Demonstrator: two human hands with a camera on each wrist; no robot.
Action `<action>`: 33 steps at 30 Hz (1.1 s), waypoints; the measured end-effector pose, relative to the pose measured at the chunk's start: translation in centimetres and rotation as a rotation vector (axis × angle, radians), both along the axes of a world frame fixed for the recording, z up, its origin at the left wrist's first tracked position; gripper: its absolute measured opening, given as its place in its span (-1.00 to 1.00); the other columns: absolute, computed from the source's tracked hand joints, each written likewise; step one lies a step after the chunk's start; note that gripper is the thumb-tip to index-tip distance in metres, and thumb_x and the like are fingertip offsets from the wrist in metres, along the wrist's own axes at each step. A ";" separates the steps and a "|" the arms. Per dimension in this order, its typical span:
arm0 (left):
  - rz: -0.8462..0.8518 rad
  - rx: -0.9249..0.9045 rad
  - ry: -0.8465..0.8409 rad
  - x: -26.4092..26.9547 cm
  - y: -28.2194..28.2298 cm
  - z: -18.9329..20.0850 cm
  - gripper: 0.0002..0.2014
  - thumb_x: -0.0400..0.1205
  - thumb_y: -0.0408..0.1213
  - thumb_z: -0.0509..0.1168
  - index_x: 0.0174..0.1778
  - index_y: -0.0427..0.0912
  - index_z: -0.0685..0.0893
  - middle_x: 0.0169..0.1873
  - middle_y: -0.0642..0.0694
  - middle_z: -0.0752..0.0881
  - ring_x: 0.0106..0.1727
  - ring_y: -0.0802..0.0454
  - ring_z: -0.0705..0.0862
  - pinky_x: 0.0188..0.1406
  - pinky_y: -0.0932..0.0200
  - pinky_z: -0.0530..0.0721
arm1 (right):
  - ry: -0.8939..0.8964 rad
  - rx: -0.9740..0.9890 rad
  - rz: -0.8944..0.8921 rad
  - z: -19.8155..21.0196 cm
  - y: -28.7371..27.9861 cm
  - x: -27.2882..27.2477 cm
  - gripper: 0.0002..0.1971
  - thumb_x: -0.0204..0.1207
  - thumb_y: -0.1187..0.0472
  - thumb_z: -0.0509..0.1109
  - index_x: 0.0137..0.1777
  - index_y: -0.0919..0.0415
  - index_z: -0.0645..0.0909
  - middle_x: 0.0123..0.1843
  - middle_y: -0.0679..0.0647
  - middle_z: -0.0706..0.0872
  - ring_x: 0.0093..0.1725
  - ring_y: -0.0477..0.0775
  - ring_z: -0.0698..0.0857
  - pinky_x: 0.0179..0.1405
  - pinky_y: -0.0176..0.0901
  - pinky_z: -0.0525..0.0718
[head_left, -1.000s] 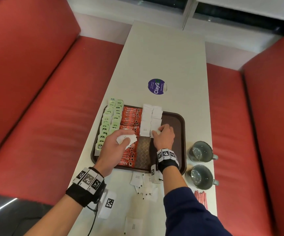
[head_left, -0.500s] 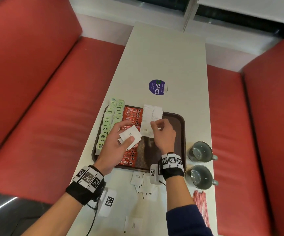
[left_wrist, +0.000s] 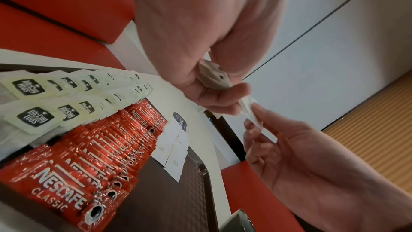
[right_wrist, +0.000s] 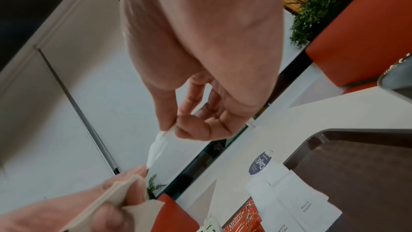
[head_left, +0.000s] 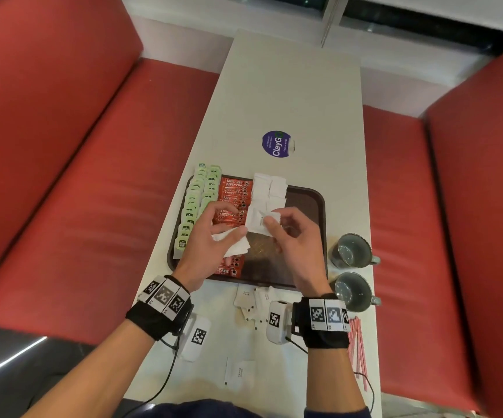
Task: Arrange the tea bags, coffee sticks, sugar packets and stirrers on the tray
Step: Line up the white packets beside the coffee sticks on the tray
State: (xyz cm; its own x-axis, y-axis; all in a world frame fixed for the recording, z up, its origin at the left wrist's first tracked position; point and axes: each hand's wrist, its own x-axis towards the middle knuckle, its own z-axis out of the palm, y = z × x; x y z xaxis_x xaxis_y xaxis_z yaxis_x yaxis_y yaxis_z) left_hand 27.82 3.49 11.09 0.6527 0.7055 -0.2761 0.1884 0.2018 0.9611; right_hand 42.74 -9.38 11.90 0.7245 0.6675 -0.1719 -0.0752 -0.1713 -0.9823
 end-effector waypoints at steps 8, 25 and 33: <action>-0.083 -0.116 0.001 0.4 -0.4 -0.2 -0.60 0.87 0.08 0.22 0.32 -0.06 0.87 0.06 -0.12 0.92 -0.13 -0.12 0.81 -0.41 0.15 0.68 | 0.041 0.018 -0.030 0.9 -0.6 -0.7 -0.85 0.79 0.21 0.54 0.30 0.10 0.80 0.00 0.11 0.90 -0.24 0.01 0.77 -0.21 -0.16 0.77; -0.042 0.008 -0.011 0.7 -0.8 -0.6 -0.89 0.73 -0.14 0.55 0.06 -0.05 0.94 0.01 -0.04 0.90 -0.16 -0.41 0.79 -0.30 -0.08 0.76 | 0.095 0.069 -0.038 0.1 -1.0 -1.0 -0.80 0.77 0.14 0.55 0.09 0.29 0.70 0.07 0.38 0.82 0.01 0.33 0.83 0.07 0.15 0.82; -0.138 0.150 0.057 1.0 -0.7 -0.1 -0.82 0.65 0.07 0.60 0.14 0.19 0.91 0.23 0.20 0.83 -0.14 -0.01 0.87 -0.11 -0.08 0.92 | -0.131 -0.064 -0.022 0.1 -0.7 -0.7 -0.76 0.77 0.12 0.42 -0.14 0.14 0.56 -0.10 0.09 0.81 0.03 0.24 0.81 0.05 0.33 0.75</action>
State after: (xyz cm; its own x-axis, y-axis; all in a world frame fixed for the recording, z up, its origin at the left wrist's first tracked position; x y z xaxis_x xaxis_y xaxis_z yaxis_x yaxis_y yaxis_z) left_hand 28.80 2.75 11.00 0.7322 0.6467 -0.2134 0.2590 0.0254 0.9656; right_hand 42.05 -10.07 11.98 0.7576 0.6422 -0.1168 0.0482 -0.2334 -0.9712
